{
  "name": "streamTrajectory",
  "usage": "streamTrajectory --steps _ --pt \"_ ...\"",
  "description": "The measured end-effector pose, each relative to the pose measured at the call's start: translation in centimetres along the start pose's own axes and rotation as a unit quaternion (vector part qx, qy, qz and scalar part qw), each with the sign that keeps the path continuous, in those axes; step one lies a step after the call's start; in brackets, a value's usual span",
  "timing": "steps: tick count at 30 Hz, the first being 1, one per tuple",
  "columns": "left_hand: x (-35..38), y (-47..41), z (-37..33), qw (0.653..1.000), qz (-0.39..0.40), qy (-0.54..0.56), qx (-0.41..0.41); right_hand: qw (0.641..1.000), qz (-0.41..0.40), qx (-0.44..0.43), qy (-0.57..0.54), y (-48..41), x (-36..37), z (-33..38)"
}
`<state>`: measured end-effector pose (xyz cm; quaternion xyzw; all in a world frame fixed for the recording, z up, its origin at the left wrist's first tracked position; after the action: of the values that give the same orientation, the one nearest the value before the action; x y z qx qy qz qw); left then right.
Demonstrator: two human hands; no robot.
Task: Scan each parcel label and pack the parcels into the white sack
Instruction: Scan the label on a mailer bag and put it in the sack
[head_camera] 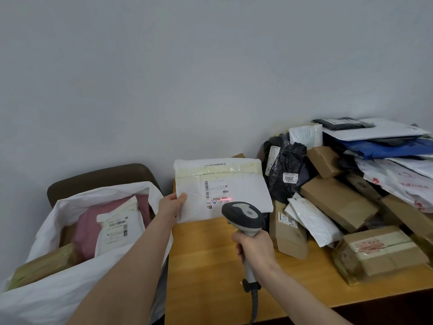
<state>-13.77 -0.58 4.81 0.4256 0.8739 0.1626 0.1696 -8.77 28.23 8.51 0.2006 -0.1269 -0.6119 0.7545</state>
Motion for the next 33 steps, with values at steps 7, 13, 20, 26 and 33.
streamTrajectory --steps 7,13,20,26,33 --pt "-0.1 0.5 -0.4 1.000 -0.005 0.008 0.005 1.000 0.009 0.007 -0.006 -0.1 -0.3 0.0" --pt "-0.1 0.8 -0.5 1.000 -0.008 0.009 0.007 1.000 0.016 -0.004 0.000 -0.1 -0.6 0.1" --pt "-2.4 2.6 -2.2 0.999 -0.023 0.011 0.021 0.996 0.071 -0.050 -0.003 -1.3 1.8 2.7" --pt "-15.9 3.3 -4.4 0.992 -0.120 0.024 0.043 0.989 0.120 -0.085 0.005 -3.4 10.3 6.5" --pt "-32.4 1.6 -1.4 0.974 -0.214 0.080 0.009 0.987 0.151 -0.062 0.012 -4.7 22.8 6.7"
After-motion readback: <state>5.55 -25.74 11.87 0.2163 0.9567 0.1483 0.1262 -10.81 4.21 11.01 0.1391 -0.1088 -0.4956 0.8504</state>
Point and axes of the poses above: each hand's wrist, its own y-axis away from the middle knuckle, its own x-axis out of the palm, z = x × y, the point moved 10 cm from there along -y, towards the middle knuckle, and after that the axes turned 1 degree about z, right-handed, at the moved point
